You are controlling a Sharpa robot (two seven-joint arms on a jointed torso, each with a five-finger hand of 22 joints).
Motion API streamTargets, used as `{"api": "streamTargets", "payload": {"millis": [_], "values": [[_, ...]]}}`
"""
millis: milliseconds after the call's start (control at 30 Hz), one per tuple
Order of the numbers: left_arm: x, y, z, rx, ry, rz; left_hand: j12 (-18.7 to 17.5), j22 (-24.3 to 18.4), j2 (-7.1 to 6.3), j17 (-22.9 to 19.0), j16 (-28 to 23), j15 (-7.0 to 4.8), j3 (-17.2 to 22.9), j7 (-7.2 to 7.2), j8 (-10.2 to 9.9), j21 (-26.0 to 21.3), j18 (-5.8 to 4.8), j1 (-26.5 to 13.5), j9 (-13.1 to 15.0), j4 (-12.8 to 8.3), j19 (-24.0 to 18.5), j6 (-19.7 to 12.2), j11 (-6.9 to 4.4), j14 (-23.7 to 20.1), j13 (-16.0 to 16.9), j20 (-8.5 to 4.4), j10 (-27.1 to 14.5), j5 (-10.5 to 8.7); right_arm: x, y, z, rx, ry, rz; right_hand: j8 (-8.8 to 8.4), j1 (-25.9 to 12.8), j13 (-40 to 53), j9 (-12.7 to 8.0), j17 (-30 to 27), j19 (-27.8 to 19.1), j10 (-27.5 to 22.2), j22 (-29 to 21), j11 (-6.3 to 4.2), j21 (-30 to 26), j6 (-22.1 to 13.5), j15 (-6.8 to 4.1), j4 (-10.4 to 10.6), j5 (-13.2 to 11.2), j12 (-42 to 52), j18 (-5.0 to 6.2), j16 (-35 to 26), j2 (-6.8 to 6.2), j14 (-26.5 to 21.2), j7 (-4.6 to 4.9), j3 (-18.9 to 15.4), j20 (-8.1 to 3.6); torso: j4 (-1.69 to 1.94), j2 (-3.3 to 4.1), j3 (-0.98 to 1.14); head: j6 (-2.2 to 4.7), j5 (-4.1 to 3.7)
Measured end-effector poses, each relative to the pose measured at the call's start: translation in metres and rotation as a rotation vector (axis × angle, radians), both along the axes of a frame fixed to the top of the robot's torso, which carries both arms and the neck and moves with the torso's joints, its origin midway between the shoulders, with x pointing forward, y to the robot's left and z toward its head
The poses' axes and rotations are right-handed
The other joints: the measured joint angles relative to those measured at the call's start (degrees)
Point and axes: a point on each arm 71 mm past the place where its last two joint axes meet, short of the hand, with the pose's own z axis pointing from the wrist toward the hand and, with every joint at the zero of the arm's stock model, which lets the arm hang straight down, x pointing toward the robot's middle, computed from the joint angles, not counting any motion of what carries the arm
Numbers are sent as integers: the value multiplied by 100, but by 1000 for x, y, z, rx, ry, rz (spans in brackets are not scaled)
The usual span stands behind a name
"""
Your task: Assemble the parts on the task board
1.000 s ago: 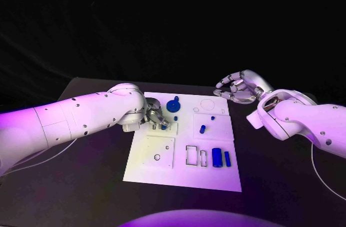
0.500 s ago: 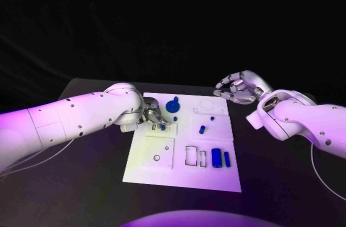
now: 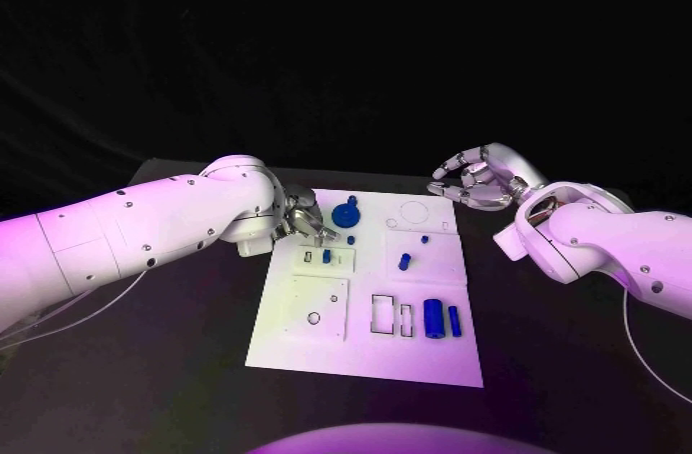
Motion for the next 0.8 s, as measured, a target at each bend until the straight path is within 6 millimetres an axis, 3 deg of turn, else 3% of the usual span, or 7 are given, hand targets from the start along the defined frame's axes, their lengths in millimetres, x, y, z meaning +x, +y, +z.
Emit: {"api": "streamTargets", "payload": {"millis": [67,133,267,367,467,800], "values": [[4,4,8,0,-15,9,-187,0,13,0,0,0,-89,58,-57,-28,0,13,8,1,0,-70,22,0,-205,0,-148,0,0,0,0,0,0,-1,0,0,0,0,0,0,0,0,0,0,0,0,0,0,0,0,0,0,0,0,0,0,1,-1,1,10,1],[12,10,19,3,-36,26,-577,-110,81,0,-27,1,-173,116,-168,-158,1,106,3,-2,-44,-246,78,0,-630,1,-419,0,0,-1,0,-1,0,-2,0,0,0,0,0,0,0,0,0,0,0,0,0,0,0,0,0,0,0,0,0,0,1,-4,3,17,1],[26,24,31,12,-64,66,-972,-307,75,0,-68,103,-289,293,-518,-268,1,397,-148,-10,-134,-546,234,0,-1077,91,-706,22,0,-2,0,-1,0,-4,0,0,0,0,0,0,0,4,0,0,0,0,0,0,0,0,0,0,0,0,0,0,9,-7,6,28,0],[35,29,34,20,-74,92,-1082,-335,42,0,-68,145,-363,376,-678,-292,1,428,-230,12,-155,-643,306,0,-1215,112,-797,33,1,-1,0,-2,0,-4,0,0,0,0,-1,0,0,5,0,0,0,0,0,0,0,0,0,0,0,0,0,0,13,-7,3,38,0],[41,31,36,27,-84,103,-1090,-332,39,0,-68,186,-463,375,-753,-295,1,432,-274,21,-164,-643,305,1,-1215,121,-795,2,1,-1,0,-2,0,-4,0,-15,0,0,-1,0,0,5,0,0,0,0,0,0,0,0,0,15,0,0,0,0,13,-4,-1,40,5],[57,34,32,93,-90,116,-1009,-259,39,0,-68,186,-494,375,-777,-294,1,432,-306,20,-141,-642,305,0,-1137,145,-795,1,1,0,-2,-2,2,-1,0,-22,0,0,-1,0,0,4,0,0,0,0,0,0,0,0,0,23,0,0,0,0,4,14,-4,38,47]]}}
